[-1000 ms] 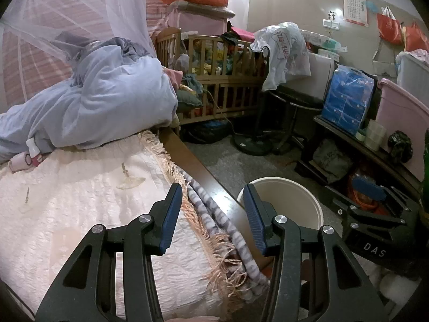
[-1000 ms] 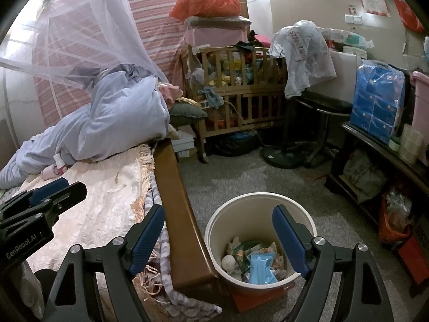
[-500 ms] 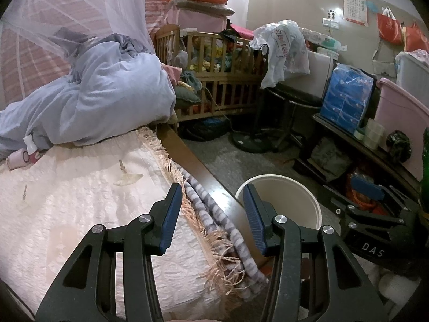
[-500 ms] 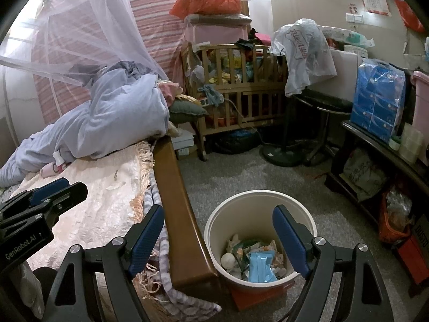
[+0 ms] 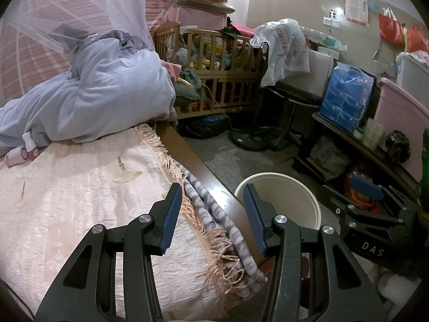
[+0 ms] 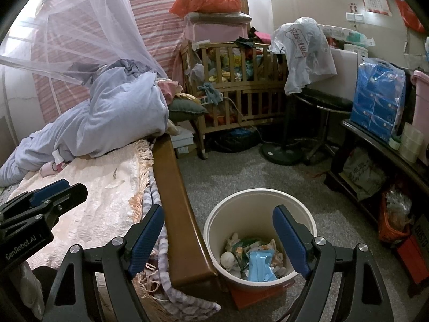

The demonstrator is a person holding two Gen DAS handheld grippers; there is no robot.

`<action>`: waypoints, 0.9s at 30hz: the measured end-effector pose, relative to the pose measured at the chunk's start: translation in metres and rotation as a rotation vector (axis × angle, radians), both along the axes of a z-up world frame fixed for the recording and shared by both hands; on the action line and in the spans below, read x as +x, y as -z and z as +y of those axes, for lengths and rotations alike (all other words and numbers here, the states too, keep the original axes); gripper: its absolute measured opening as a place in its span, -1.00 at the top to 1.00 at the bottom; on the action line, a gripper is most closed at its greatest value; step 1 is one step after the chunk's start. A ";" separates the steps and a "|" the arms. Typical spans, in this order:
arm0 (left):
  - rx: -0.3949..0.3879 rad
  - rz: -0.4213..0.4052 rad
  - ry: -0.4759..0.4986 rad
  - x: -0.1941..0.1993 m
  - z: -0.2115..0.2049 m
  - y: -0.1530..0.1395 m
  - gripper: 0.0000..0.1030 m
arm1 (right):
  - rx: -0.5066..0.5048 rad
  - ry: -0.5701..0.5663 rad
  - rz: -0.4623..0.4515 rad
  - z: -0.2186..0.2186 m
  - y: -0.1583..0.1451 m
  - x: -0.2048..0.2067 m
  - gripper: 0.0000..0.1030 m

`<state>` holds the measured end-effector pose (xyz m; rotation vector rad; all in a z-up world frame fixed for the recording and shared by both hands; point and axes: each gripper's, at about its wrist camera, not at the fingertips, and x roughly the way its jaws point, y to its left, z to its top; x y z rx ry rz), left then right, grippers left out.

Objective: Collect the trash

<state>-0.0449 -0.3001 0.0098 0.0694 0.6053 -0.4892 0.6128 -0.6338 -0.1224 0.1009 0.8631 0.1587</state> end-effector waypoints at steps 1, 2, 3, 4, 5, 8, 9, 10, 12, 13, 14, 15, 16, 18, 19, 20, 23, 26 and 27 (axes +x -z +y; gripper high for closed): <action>0.000 0.001 0.000 -0.001 0.000 0.000 0.12 | 0.000 0.000 0.001 -0.001 0.001 -0.001 -0.58; 0.000 0.000 0.000 0.000 0.000 0.000 0.12 | 0.000 -0.001 0.001 -0.001 0.001 0.000 -0.58; 0.000 0.000 -0.001 0.000 0.000 -0.001 0.12 | 0.000 -0.002 0.002 -0.001 0.002 0.000 -0.58; 0.000 -0.001 -0.002 0.000 -0.001 -0.001 0.11 | 0.000 -0.003 0.003 -0.001 0.002 0.000 -0.58; 0.001 -0.001 -0.002 0.000 -0.001 0.000 0.12 | 0.000 -0.003 0.005 -0.002 0.003 0.000 -0.58; 0.000 0.002 -0.002 0.000 -0.001 0.000 0.12 | 0.001 -0.006 0.007 -0.003 0.005 0.001 -0.58; 0.000 0.001 -0.003 0.000 -0.001 -0.001 0.12 | 0.000 -0.006 0.007 -0.003 0.005 0.001 -0.58; 0.000 0.000 -0.003 0.000 -0.001 -0.001 0.12 | 0.000 -0.006 0.007 -0.003 0.004 0.001 -0.58; -0.001 0.002 -0.003 0.000 -0.001 -0.001 0.12 | -0.001 -0.009 0.011 -0.004 0.005 0.003 -0.59; -0.001 0.002 -0.003 0.000 -0.002 -0.001 0.12 | -0.001 -0.009 0.012 -0.005 0.006 0.003 -0.59; -0.001 0.003 -0.002 -0.002 -0.002 0.000 0.12 | -0.001 -0.010 0.013 -0.006 0.007 0.002 -0.59; -0.001 0.003 -0.001 -0.003 -0.003 0.000 0.12 | -0.001 -0.010 0.013 -0.006 0.006 0.003 -0.59; 0.000 0.004 -0.001 -0.002 -0.003 0.000 0.12 | -0.001 -0.010 0.013 -0.006 0.007 0.001 -0.59; 0.001 0.008 0.005 -0.004 -0.005 0.002 0.12 | -0.001 -0.010 0.012 -0.006 0.007 0.002 -0.59; 0.002 0.009 0.009 -0.003 -0.006 0.003 0.12 | -0.001 -0.010 0.013 -0.006 0.007 0.002 -0.59; 0.002 0.010 0.010 -0.005 -0.007 0.003 0.12 | -0.001 -0.010 0.015 -0.007 0.008 0.002 -0.59; 0.003 0.013 0.016 -0.006 -0.009 0.004 0.12 | 0.000 -0.010 0.018 -0.009 0.008 0.003 -0.59; 0.002 0.017 0.024 -0.005 -0.011 0.003 0.12 | -0.001 -0.011 0.022 -0.011 0.010 0.004 -0.60; 0.002 0.019 0.025 -0.003 -0.010 0.002 0.12 | -0.001 -0.011 0.024 -0.012 0.010 0.004 -0.60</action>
